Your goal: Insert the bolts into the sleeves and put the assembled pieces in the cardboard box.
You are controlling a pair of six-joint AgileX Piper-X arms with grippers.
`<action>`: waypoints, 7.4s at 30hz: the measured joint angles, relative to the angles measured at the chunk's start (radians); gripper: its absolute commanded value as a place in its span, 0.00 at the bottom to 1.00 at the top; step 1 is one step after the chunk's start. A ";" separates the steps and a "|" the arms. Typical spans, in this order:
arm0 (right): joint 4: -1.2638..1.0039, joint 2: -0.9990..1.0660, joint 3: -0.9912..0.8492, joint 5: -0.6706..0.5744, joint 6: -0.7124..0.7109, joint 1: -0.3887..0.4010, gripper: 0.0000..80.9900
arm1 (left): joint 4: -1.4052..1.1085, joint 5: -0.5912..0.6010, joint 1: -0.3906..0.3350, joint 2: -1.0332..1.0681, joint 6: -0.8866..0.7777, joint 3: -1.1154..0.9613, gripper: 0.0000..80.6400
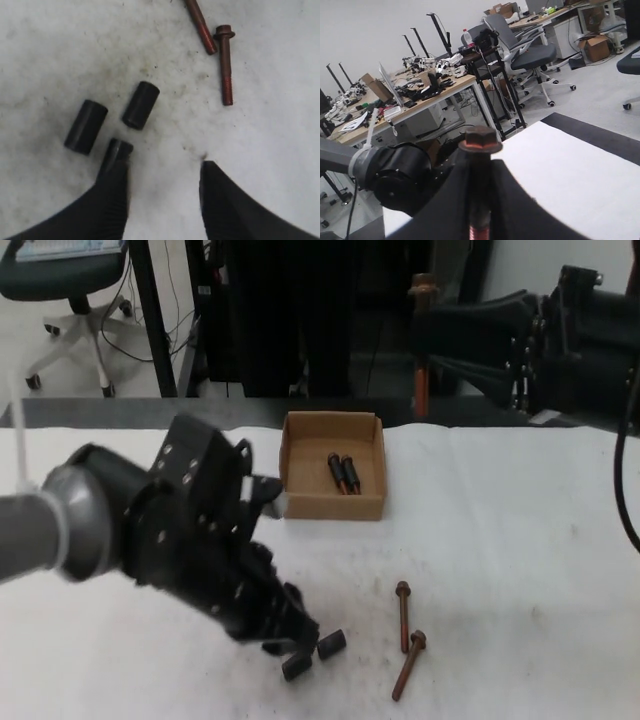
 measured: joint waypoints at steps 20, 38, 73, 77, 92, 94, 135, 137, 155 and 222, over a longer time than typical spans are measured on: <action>0.000 0.000 0.000 -0.053 0.018 -0.002 0.01 | 0.316 -0.236 -0.051 0.247 0.347 -0.288 0.47; 0.000 0.000 0.000 -0.056 0.061 -0.002 0.01 | 0.282 -0.332 -0.051 0.302 0.421 -0.294 0.47; 0.000 0.000 0.000 -0.072 0.064 -0.002 0.01 | 0.262 -0.349 -0.078 0.340 0.427 -0.295 0.43; 0.000 0.000 0.000 -0.072 0.064 -0.002 0.01 | 0.262 -0.349 -0.079 0.340 0.427 -0.295 0.15; -0.008 0.000 0.000 -0.076 0.064 -0.086 0.01 | 0.211 -0.450 -0.070 0.282 0.363 -0.306 0.00; -0.035 0.000 0.000 -0.076 0.064 -0.094 0.01 | 0.137 -0.461 -0.048 0.189 0.250 -0.306 0.00; -0.358 0.090 -0.108 0.119 0.090 0.142 0.01 | -1.222 0.330 0.108 -0.476 -0.297 0.414 0.00; -0.354 0.090 -0.108 0.121 0.090 0.157 0.01 | -1.222 0.330 0.108 -0.476 -0.297 0.414 0.00; -0.341 0.208 -0.108 0.121 0.083 0.223 0.01 | -1.222 0.330 0.108 -0.476 -0.294 0.414 0.00; -0.284 0.208 -0.113 0.101 -0.001 0.257 0.52 | -1.402 0.255 0.123 -0.476 -0.425 0.414 0.00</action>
